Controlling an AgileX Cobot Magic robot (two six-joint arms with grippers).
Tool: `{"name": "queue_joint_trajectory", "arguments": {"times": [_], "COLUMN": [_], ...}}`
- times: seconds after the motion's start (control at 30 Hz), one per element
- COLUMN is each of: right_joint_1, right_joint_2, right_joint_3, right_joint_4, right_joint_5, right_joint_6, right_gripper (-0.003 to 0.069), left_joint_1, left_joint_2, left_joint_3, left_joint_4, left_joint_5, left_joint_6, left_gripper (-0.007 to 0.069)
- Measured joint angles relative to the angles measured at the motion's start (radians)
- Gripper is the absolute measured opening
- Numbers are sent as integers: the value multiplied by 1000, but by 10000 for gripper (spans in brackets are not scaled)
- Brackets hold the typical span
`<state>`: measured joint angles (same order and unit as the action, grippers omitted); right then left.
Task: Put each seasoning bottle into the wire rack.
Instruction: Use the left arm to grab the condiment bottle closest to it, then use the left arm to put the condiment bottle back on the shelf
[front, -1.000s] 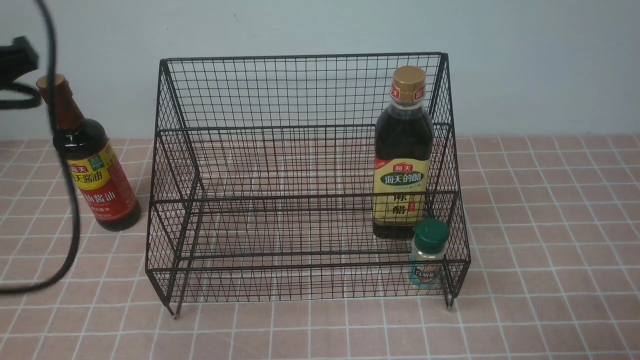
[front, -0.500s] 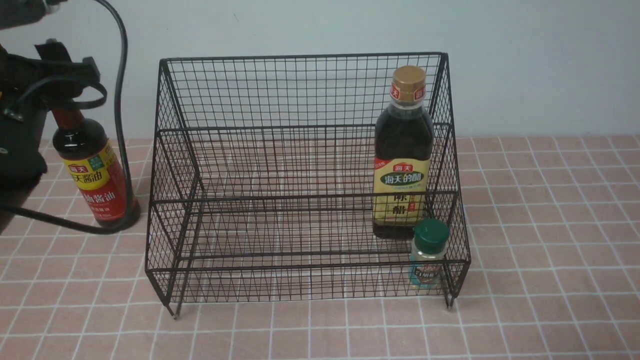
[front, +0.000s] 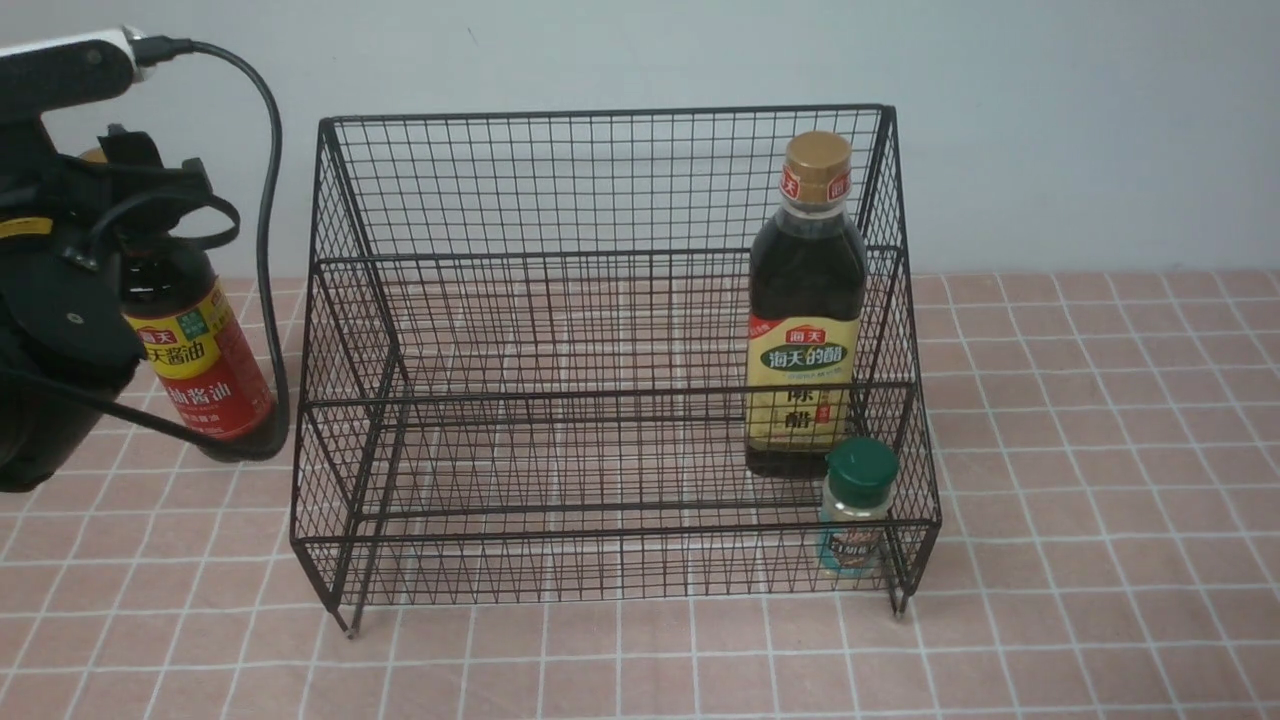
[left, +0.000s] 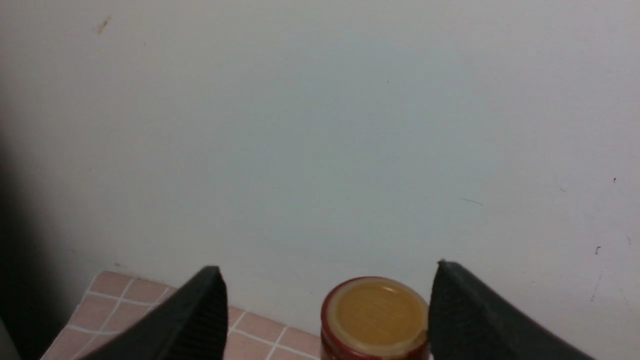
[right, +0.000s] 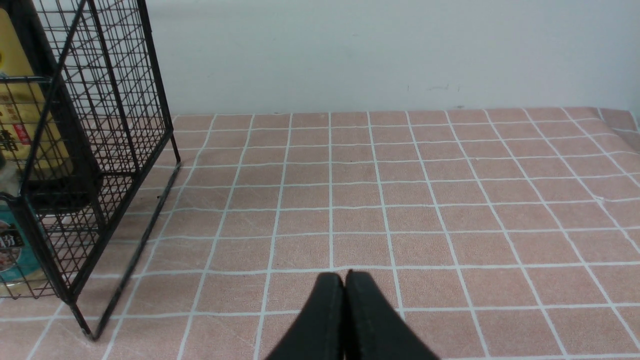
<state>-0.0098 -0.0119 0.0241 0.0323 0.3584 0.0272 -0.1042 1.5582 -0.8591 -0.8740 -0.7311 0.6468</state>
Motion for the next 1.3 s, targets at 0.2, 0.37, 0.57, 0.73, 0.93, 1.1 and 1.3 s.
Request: {"name": "queue_joint_trajectory", "arguments": {"times": [0.2, 0.37, 0.57, 0.73, 0.93, 1.1, 1.3], "right_joint_1": [0, 0, 0, 0, 0, 0, 0], "right_joint_2": [0, 0, 0, 0, 0, 0, 0], "right_joint_3": [0, 0, 0, 0, 0, 0, 0], "right_joint_4": [1, 1, 1, 0, 0, 1, 1], "right_joint_5": [0, 0, 0, 0, 0, 0, 0], "right_joint_6": [0, 0, 0, 0, 0, -1, -3], "right_gripper": [-14, -14, -14, -14, -14, -14, -14], "left_joint_1": [0, -2, -3, -3, -3, -3, -8], "left_joint_2": [47, 62, 62, 61, 55, -26, -230], "left_joint_3": [-1, 0, 0, 0, 0, 10, -90], "left_joint_4": [2, 0, 36, 43, 78, 133, 135], "left_joint_5": [3, 30, 45, 57, 75, 187, 227], "left_joint_6": [-2, -2, -1, -1, -2, 1, 98], "left_gripper": [494, 494, 490, 306, 281, 281, 281]}}
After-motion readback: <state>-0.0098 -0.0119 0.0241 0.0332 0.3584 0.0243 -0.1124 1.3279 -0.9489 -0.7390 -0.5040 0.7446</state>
